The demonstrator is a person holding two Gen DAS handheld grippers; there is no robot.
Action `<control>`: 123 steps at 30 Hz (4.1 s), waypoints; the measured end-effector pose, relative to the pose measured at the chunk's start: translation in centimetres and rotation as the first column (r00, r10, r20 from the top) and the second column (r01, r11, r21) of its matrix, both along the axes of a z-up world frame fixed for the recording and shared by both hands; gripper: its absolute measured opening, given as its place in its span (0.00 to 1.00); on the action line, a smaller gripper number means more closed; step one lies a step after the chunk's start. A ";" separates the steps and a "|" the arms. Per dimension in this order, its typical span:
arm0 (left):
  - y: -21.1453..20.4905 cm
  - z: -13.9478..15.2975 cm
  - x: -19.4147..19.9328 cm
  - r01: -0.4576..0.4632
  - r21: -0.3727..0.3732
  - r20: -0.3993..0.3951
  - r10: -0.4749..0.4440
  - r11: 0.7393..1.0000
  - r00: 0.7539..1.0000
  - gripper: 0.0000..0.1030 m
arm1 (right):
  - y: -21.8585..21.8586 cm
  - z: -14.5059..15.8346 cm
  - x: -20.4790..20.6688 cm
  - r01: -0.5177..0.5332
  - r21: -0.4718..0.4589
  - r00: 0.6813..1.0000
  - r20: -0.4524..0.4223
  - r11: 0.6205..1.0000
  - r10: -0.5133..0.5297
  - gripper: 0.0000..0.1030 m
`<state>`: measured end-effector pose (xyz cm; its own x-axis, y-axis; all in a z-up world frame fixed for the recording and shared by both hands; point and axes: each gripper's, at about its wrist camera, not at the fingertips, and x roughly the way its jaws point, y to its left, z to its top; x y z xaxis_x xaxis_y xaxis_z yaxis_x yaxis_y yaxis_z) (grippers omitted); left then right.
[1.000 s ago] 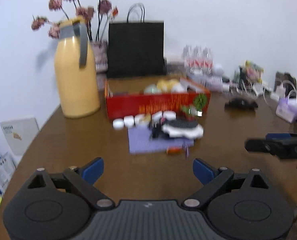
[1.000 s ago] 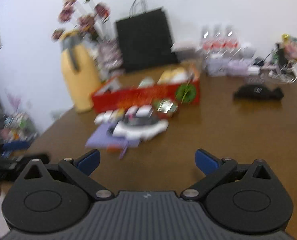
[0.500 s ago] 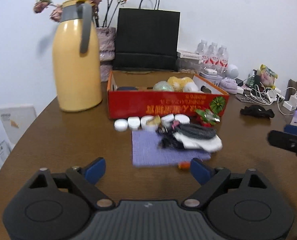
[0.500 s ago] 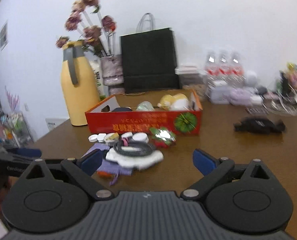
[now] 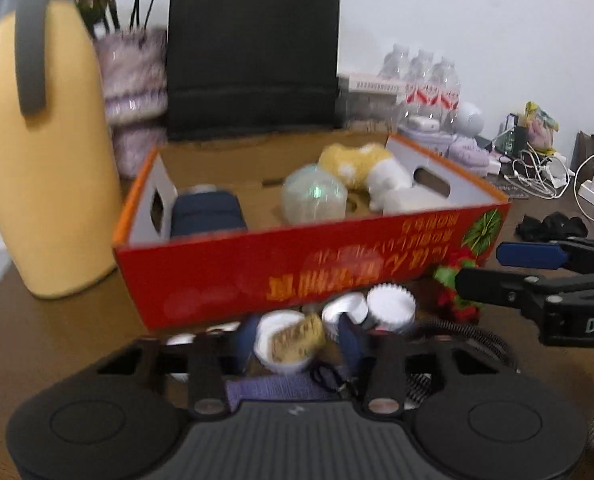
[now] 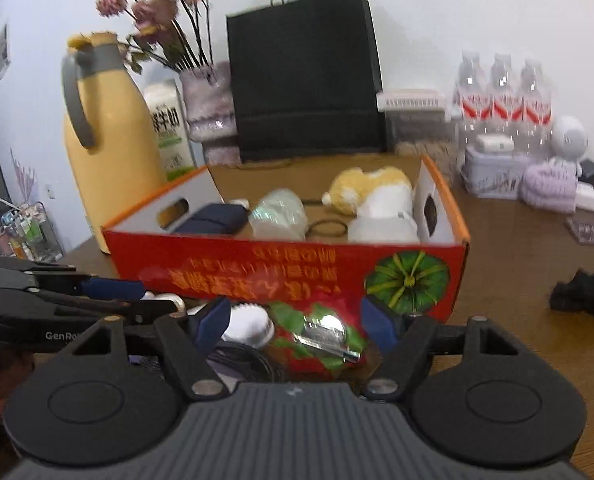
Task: Organize objects
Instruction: 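Grasp a small yellow item with the left tool while the right tool grasps the red-green ribbon bow, then carry the ribbon bow into the box with the right tool while the left tool carries the yellow item, then open both tools in the box and lift them back toward the table, then grasp a white bottle cap with the right tool while the left tool grasps another cap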
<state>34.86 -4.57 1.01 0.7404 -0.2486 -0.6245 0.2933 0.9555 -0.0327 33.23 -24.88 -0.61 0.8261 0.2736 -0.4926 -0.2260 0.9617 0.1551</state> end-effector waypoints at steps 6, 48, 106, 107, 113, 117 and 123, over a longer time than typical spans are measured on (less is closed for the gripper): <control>0.8 -0.2 -0.3 0.009 -0.118 0.008 -0.008 0.993 1.000 0.12 | 0.0 -1.3 -0.3 -0.008 -0.004 1.000 -0.025 1.000 0.008 0.67; 2.9 4.5 -20.7 0.087 -0.299 -0.033 -0.101 0.950 0.994 0.10 | -3.1 2.9 -20.4 -0.017 0.240 0.999 0.040 0.971 0.008 0.40; 7.3 7.0 -24.3 -0.171 -0.141 0.162 0.193 0.975 0.968 0.74 | -3.4 5.4 -24.0 -0.027 0.048 0.997 0.071 0.998 0.024 1.00; 7.0 6.8 -24.1 -0.164 -0.141 0.160 0.186 0.976 0.969 0.74 | -3.2 5.3 -23.7 -0.020 0.054 0.997 0.075 0.998 0.016 1.00; 7.1 5.0 -20.7 -0.243 -0.091 0.150 0.255 0.966 0.955 0.72 | -0.9 4.7 -21.0 -0.034 -0.016 0.998 0.056 0.999 0.034 0.96; 7.8 3.7 -16.0 -0.232 -0.075 0.125 0.240 0.970 0.963 0.63 | 1.0 4.7 -17.1 -0.078 -0.061 0.996 0.047 0.995 0.081 0.83; 6.2 2.8 -6.8 -0.051 -0.122 0.086 0.062 0.991 0.994 0.58 | 2.4 4.2 -6.4 -0.049 -0.061 0.998 0.026 0.997 0.051 0.67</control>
<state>28.01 1.65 3.78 0.8070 -0.2738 -0.5232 0.2457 0.9614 -0.1241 26.83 -22.52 3.57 0.8255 0.2855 -0.4868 -0.2774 0.9565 0.0905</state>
